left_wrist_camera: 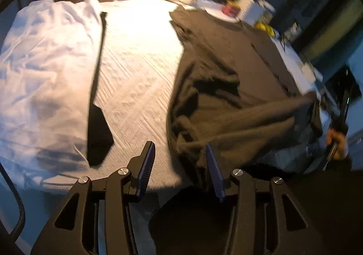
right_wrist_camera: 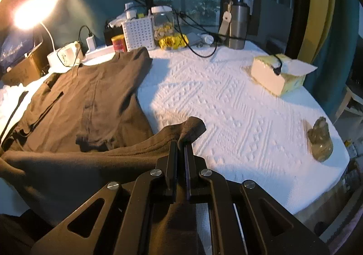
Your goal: Fold small clothes
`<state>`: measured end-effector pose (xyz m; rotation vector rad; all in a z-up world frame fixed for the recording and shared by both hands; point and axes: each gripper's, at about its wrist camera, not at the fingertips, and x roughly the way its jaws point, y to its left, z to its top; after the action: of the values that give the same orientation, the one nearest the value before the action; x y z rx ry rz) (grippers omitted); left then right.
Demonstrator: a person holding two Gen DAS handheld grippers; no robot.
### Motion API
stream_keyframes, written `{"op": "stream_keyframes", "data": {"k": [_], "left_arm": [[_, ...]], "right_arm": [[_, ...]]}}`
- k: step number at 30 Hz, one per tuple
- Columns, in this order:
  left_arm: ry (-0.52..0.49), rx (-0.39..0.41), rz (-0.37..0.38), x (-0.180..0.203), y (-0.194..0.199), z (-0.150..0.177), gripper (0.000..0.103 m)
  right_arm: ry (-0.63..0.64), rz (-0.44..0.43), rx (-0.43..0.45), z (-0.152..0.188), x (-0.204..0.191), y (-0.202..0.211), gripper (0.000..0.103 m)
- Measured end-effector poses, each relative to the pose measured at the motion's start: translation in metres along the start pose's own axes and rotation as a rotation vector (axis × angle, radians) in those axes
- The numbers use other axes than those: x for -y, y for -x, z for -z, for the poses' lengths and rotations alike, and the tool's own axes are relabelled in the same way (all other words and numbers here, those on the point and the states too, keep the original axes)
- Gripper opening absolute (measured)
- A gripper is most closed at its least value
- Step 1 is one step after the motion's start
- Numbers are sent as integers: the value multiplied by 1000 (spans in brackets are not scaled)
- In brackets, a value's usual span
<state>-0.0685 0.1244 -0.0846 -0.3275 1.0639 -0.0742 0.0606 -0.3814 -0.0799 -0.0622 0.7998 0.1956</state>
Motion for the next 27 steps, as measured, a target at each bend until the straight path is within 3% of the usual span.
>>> {"op": "stream_keyframes", "data": {"k": [5, 8, 10, 14, 16, 17, 21, 27], "left_arm": [[-18, 23, -19, 17, -6, -9, 46], [-97, -16, -69, 29, -21, -10, 45], [-163, -51, -115, 36, -32, -6, 37], [-190, -93, -164, 38, -48, 0, 35], [-221, -84, -182, 44, -49, 3, 21], [-238, -81, -192, 48, -50, 5, 7], [-326, 16, -295, 65, -31, 11, 6], [-323, 187, -321, 73, 8, 8, 5]], "right_arm": [[-12, -9, -1, 3, 5, 2, 6], [-16, -10, 0, 5, 8, 4, 6], [-22, -10, -2, 6, 9, 4, 6], [-22, -8, -4, 7, 10, 4, 6], [-22, -7, 0, 7, 10, 5, 6], [-22, -7, 3, 7, 10, 6, 6], [-10, -6, 24, 5, 8, 15, 6], [12, -6, 62, -3, 2, 30, 6]]}}
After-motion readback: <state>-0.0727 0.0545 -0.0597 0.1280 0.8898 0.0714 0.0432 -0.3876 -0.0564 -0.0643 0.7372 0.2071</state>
